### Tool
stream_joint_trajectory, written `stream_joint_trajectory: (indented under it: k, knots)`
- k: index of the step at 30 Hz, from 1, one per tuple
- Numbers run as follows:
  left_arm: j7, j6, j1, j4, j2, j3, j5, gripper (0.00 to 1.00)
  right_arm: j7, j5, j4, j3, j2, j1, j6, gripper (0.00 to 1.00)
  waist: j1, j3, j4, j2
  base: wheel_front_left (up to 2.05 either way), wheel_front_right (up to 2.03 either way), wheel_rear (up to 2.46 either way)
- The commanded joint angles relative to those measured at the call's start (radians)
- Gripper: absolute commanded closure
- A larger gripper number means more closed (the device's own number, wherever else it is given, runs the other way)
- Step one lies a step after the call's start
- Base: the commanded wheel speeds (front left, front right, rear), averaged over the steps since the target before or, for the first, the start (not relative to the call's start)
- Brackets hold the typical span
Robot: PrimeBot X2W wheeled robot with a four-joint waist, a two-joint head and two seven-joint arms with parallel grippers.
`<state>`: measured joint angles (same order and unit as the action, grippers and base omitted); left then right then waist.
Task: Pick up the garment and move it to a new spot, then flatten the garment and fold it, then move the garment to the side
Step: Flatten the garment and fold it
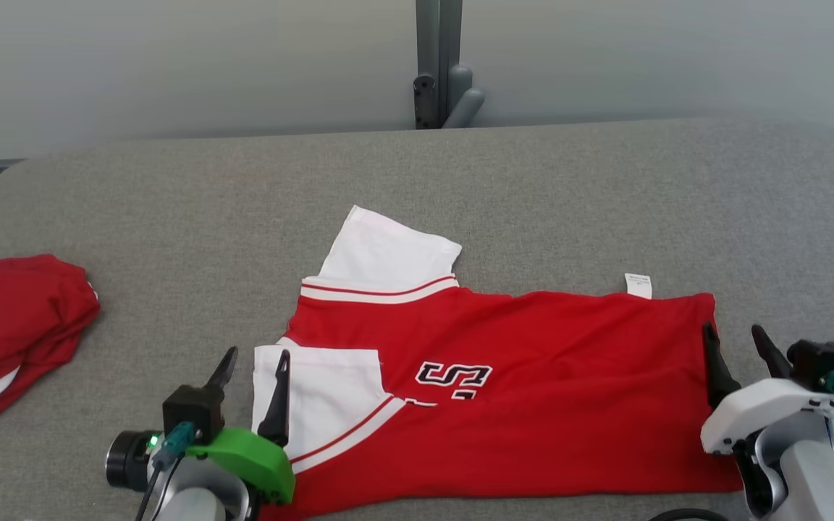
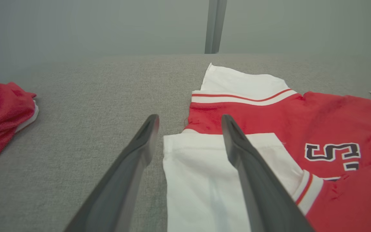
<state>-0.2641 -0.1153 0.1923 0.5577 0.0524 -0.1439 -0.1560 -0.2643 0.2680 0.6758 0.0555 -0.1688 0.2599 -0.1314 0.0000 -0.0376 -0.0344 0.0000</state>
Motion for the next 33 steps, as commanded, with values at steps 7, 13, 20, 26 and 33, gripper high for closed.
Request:
stream_joint_trajectory:
  k: [7, 13, 20, 26, 33]
  knots:
    - [0.000, -0.013, 0.164, 0.086, 0.004, -0.049, 0.019, 0.00, 0.000, -0.009, 0.130, -0.018, -0.023, 0.159, 0.001, 0.00, 0.0000, -0.104, 0.012, 0.0000, 0.00, 0.00, 0.00]
    - [0.000, -0.015, 0.281, 0.149, 0.015, -0.063, 0.013, 0.00, 0.014, -0.010, 0.266, -0.030, -0.038, 0.280, 0.001, 0.04, 0.0000, -0.159, 0.013, 0.0000, 0.00, 0.00, 0.00]
    - [0.000, -0.017, 0.333, 0.177, 0.012, -0.070, 0.000, 0.00, 0.006, 0.013, 0.346, -0.077, -0.031, 0.346, 0.001, 0.58, 0.0000, -0.200, 0.012, 0.0000, 0.00, 0.00, 0.00]
    - [0.000, -0.017, 0.389, 0.216, 0.017, -0.114, -0.018, 0.00, 0.001, 0.034, 0.362, -0.109, -0.032, 0.370, 0.001, 1.00, 0.0000, -0.230, 0.023, 0.0000, 0.00, 0.00, 0.00]
    - [0.000, -0.016, 0.543, 0.323, 0.051, -0.211, -0.088, 0.00, 0.001, 0.046, 0.328, -0.146, -0.019, 0.400, 0.001, 1.00, 0.0000, -0.286, 0.058, 0.0000, 0.00, 0.00, 0.00]
